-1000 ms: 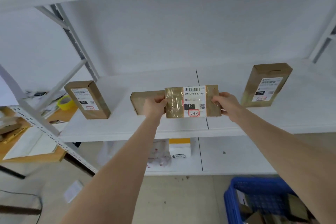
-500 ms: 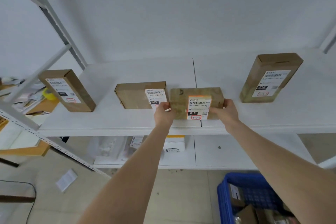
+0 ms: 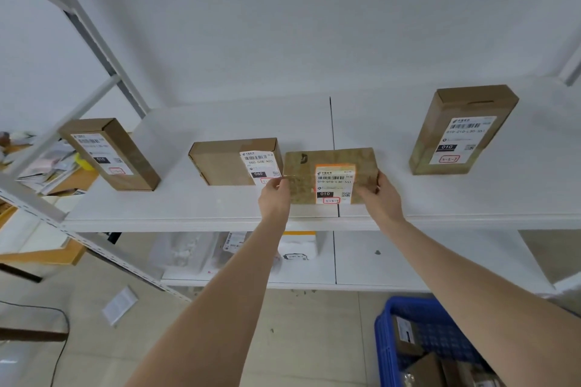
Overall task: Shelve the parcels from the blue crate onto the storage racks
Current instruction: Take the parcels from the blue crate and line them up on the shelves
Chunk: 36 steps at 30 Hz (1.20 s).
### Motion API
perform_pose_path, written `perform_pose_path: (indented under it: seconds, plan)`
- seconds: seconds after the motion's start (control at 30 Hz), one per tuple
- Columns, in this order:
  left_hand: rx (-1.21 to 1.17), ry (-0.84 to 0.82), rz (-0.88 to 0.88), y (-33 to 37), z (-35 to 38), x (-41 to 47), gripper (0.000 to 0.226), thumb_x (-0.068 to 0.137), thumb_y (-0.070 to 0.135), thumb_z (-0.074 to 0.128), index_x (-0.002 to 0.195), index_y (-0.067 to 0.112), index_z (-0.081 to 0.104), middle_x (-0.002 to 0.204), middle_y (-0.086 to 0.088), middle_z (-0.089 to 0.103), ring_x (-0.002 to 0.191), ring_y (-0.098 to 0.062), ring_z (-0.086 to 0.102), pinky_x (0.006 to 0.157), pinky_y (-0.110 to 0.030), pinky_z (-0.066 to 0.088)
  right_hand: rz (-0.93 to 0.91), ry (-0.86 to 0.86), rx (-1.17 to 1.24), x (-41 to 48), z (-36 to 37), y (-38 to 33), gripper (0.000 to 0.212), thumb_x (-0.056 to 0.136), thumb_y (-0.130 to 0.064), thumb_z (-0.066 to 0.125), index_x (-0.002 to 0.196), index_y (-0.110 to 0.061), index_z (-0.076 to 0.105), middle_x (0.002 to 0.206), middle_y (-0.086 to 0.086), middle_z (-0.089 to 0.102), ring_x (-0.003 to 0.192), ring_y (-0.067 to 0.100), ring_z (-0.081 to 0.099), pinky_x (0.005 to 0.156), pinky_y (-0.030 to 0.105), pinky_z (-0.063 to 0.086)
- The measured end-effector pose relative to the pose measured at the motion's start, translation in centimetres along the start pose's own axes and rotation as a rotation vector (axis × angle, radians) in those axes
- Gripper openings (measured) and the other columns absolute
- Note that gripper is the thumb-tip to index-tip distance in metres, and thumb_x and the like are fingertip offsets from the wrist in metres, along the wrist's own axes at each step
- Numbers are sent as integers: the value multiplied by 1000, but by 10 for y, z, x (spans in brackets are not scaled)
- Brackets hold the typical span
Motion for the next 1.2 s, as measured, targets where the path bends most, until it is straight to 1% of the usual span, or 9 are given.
perform_pose_path:
  seconds: [0.07,0.1,0.2,0.37,0.53,0.77,0.97,1.1,1.2]
  plan:
    - [19,14,11,-3,3,-2,24,91,15,41,109,17,57,111,-7,64,79,-19,56,73,-29,48,-36,38,-151,1,-1,4,26,94,-19,51,118,-13,57,101,4,64,92,24,56,76,27,38]
    - [25,21,15,-4,4,-2,24,91,14,42,110,17,56,111,-8,65,78,-19,54,72,-29,47,-45,54,-194,1,0,6,24,95,-14,46,116,-10,57,99,8,65,90,27,56,73,28,38]
    - [102,32,31,-9,5,-1,28,91,13,45,116,11,57,112,-9,64,88,-21,53,78,-28,42,-47,72,-272,5,1,12,29,94,-6,38,115,-7,58,95,13,63,82,25,51,70,27,37]
    - [158,37,52,-10,6,4,29,89,11,47,115,8,59,111,-8,65,102,-25,57,85,-29,43,-24,117,-351,9,4,12,31,97,-7,36,119,-10,57,91,10,59,80,25,49,71,29,41]
    - [163,27,52,-7,10,10,29,90,10,47,117,8,57,115,-7,65,101,-24,56,83,-27,43,-23,133,-373,13,7,10,30,97,-9,37,119,-9,58,100,16,65,93,34,58,78,36,47]
    - [131,4,60,-1,16,18,34,91,10,45,124,8,53,117,-7,63,95,-20,52,85,-29,45,-2,145,-386,26,11,7,31,97,-9,38,122,-9,57,106,17,64,100,37,58,84,37,46]
    - [154,-17,66,5,23,23,39,91,6,40,130,8,48,119,-8,59,106,-25,53,88,-33,44,2,159,-382,38,12,5,31,97,-8,37,121,-8,57,107,18,64,100,37,58,84,39,47]
    - [179,-15,70,8,27,28,39,90,4,38,127,6,49,116,-12,60,109,-31,54,86,-36,45,3,159,-372,46,14,5,32,98,-9,37,122,-8,57,108,18,64,101,36,58,85,39,47]
    - [194,-13,83,9,31,33,35,88,3,37,119,4,52,106,-14,61,102,-33,55,78,-35,44,-2,162,-363,51,14,4,32,98,-9,36,123,-7,57,109,19,63,101,36,57,82,34,44]
Point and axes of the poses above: each hand's wrist, its own x-axis towards the middle knuckle, its own z-axis out of the palm, y = z × x, the point moved 1 cm from there along x, towards the middle knuckle
